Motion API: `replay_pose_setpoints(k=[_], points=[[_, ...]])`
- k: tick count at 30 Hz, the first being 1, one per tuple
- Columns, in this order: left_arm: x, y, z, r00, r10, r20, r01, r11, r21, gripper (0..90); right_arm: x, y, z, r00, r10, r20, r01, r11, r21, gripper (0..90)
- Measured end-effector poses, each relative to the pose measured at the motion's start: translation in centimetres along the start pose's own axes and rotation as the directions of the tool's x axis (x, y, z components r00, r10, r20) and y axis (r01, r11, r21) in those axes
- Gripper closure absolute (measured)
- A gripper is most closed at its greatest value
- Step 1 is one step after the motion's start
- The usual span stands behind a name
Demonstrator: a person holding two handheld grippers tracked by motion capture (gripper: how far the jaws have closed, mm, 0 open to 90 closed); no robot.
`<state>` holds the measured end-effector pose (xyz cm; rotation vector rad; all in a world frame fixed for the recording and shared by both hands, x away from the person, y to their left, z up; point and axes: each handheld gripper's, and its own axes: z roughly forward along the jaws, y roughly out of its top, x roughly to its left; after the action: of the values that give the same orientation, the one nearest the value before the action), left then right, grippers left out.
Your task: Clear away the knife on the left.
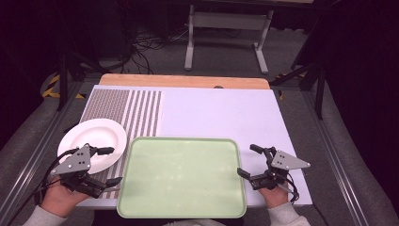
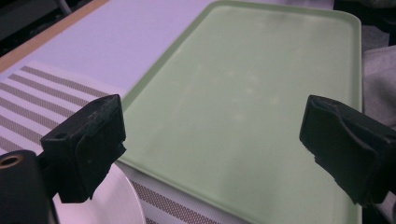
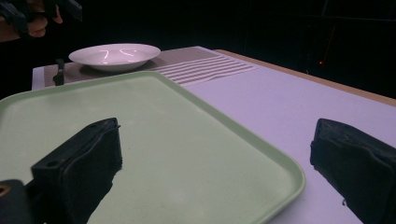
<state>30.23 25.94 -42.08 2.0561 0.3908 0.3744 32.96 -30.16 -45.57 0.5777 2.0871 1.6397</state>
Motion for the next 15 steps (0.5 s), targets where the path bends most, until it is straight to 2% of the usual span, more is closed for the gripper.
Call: replay_pose_setpoints(k=[1, 10, 12, 15], points=[[0.2, -0.1, -0.2, 1.0000, 0.000, 0.010, -0.001, 0.9997, 0.025, 8.0, 0.0, 0.0, 0.0, 1.0000, -0.002, -0.001, 0.002, 1.000, 0.000, 2.8], [0.7, 0.1, -1.4, 0.9996, 0.019, 0.018, -0.021, 0.9964, 0.083, 9.3, 0.0, 0.0, 0.1, 1.0000, 0.004, -0.008, -0.004, 1.000, -0.001, 2.8], [1.0, 0.2, -2.0, 0.9990, 0.042, 0.017, -0.044, 0.9935, 0.105, 10.0, 0.0, 0.0, 0.1, 1.0000, 0.004, -0.007, -0.004, 1.000, 0.002, 2.9], [1.3, 0.3, -2.4, 0.9989, 0.041, 0.023, -0.043, 0.9913, 0.125, 10.2, 0.1, 0.0, 0.1, 1.0000, 0.004, -0.007, -0.004, 1.000, 0.005, 2.9]])
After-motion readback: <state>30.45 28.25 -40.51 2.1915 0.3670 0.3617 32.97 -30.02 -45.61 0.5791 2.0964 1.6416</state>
